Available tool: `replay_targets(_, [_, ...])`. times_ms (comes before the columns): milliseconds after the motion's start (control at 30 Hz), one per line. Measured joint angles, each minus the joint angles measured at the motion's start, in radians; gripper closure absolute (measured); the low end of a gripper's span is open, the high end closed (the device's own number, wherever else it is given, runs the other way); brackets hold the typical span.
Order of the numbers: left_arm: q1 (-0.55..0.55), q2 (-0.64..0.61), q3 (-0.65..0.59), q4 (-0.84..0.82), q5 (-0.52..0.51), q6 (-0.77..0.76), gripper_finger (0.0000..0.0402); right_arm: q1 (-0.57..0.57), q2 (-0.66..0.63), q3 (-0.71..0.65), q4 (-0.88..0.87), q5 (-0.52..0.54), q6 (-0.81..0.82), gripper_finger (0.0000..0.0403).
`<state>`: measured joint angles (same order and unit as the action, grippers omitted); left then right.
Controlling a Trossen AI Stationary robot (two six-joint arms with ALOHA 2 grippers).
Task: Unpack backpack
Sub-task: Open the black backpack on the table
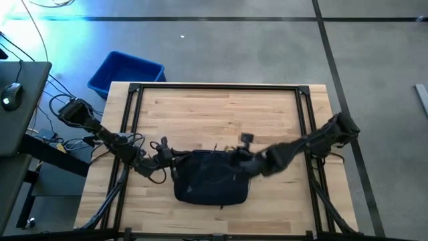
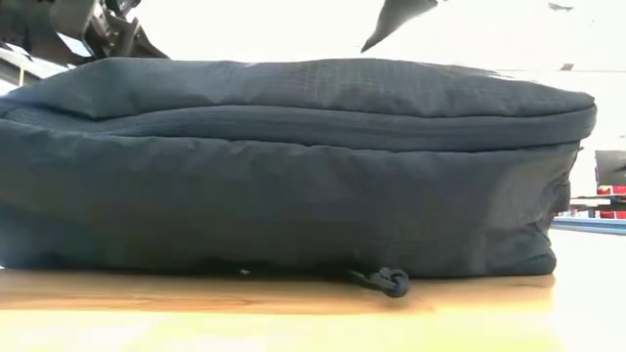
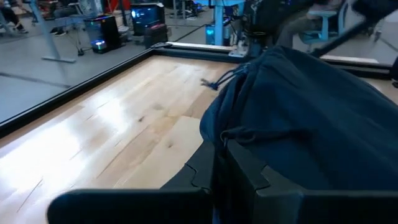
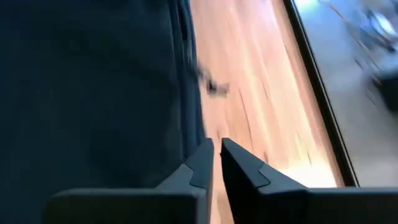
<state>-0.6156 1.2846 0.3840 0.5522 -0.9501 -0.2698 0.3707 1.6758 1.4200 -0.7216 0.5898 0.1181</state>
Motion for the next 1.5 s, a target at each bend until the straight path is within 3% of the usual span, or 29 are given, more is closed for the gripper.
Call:
replay_targets(200, [-0.008, 0.0, 0.0, 0.0, 0.026, 0.011, 0.0401, -0.165, 0.023, 0.002, 0.112, -0.286, -0.295, 0.0292])
replay_targets(333, [-0.008, 0.0, 0.0, -0.001, 0.038, 0.011, 0.0401, -0.247, 0.085, 0.0, 0.112, -0.374, -0.391, 0.0249])
replay_targets(600, [-0.008, 0.0, 0.0, -0.016, 0.044, -0.008, 0.0401, -0.271, 0.122, 0.0, 0.188, -0.6, -0.618, 0.0236])
replay_targets(833, [-0.006, 0.0, 0.0, -0.025, 0.043, -0.015, 0.0401, -0.239, 0.154, 0.0, 0.274, -0.569, -0.654, 0.0272])
replay_targets(1000, [-0.005, 0.0, 0.0, -0.043, 0.03, -0.039, 0.0401, -0.222, 0.19, -0.001, 0.295, -0.579, -0.663, 0.032])
replay_targets(1133, [-0.005, 0.0, 0.0, -0.062, 0.012, -0.056, 0.0401, -0.208, 0.196, -0.001, 0.271, -0.444, -0.547, 0.039])
replay_targets(1333, [-0.006, 0.0, 0.0, -0.144, -0.025, -0.133, 0.0401, -0.186, 0.171, 0.0, 0.09, -0.216, -0.426, 0.0401])
replay_targets(1500, [-0.006, 0.0, 0.0, -0.168, -0.031, -0.148, 0.0401, -0.185, 0.164, 0.0, -0.118, -0.175, -0.305, 0.0402])
